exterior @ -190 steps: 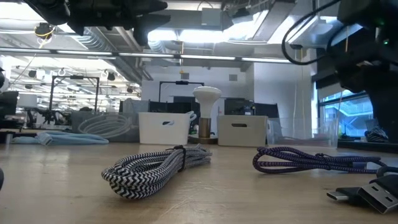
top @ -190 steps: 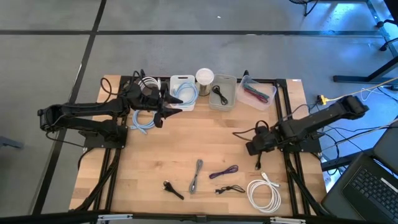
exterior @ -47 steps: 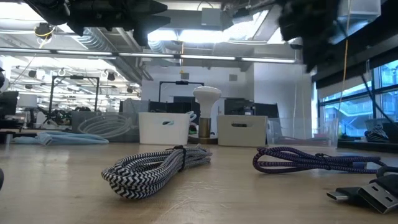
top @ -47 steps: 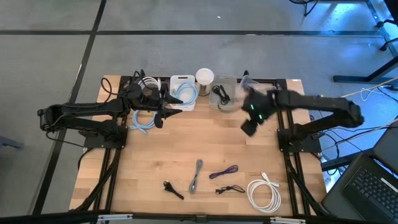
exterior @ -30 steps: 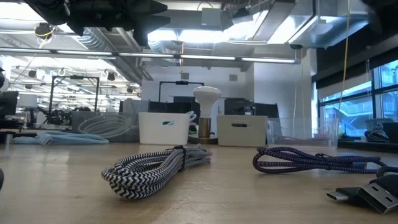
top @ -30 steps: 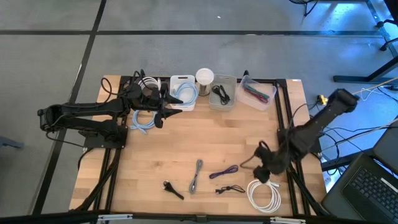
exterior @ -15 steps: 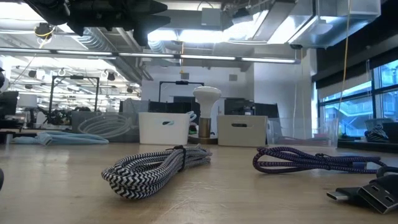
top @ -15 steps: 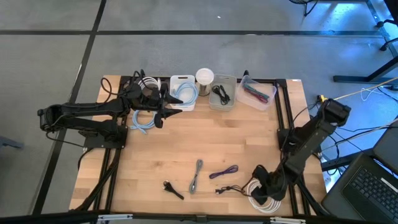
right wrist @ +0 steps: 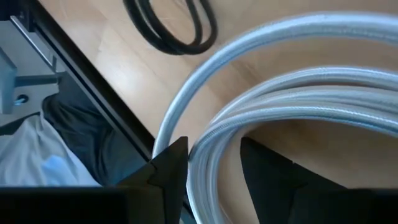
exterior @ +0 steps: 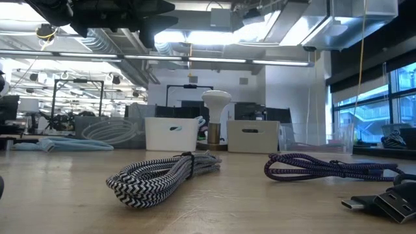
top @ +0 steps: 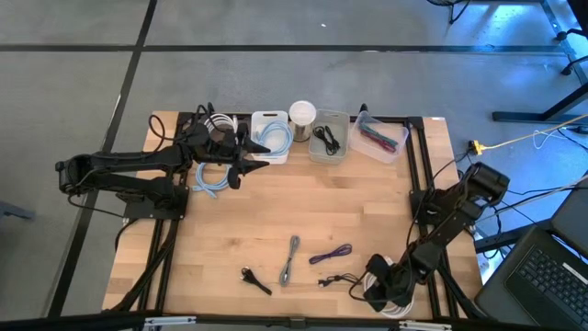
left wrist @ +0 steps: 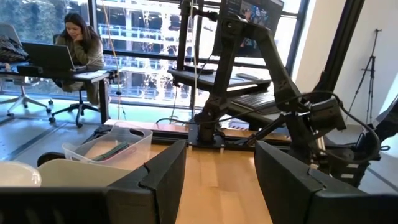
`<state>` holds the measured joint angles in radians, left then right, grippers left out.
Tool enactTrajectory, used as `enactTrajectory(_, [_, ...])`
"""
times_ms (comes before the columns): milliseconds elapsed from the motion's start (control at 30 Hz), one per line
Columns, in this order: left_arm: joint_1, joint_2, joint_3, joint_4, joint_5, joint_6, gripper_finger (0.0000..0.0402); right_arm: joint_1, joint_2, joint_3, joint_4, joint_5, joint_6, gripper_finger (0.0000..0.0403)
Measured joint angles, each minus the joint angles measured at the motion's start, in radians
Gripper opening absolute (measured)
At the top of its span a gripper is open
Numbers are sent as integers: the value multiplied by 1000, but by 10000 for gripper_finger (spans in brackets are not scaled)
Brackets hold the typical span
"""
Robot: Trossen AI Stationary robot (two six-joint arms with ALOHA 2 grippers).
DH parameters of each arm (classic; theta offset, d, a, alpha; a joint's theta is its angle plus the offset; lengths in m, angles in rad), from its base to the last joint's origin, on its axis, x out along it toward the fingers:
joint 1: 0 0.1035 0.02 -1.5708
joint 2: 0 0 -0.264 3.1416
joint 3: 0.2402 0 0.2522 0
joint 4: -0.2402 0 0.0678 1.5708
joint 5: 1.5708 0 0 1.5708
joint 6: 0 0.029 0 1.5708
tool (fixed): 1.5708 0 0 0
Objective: Pick & Place USB Port
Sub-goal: Put the white HDMI cable into the black bin
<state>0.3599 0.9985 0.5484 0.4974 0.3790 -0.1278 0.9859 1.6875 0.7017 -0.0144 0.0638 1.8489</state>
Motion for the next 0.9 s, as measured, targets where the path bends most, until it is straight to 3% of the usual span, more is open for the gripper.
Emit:
enactTrajectory(200, [0,0,0,0,0,-8,182,1,8,0,6,27,22,139])
enactTrajectory(433, [0,0,0,-1,0,-8,182,2,11,-2,-2,62,29,16])
enactTrajectory(700, [0,0,0,-1,0,-25,182,2,18,31,-71,247,-11,4])
enactTrajectory(900, [0,0,0,-1,0,-77,182,10,21,167,-391,265,-16,2])
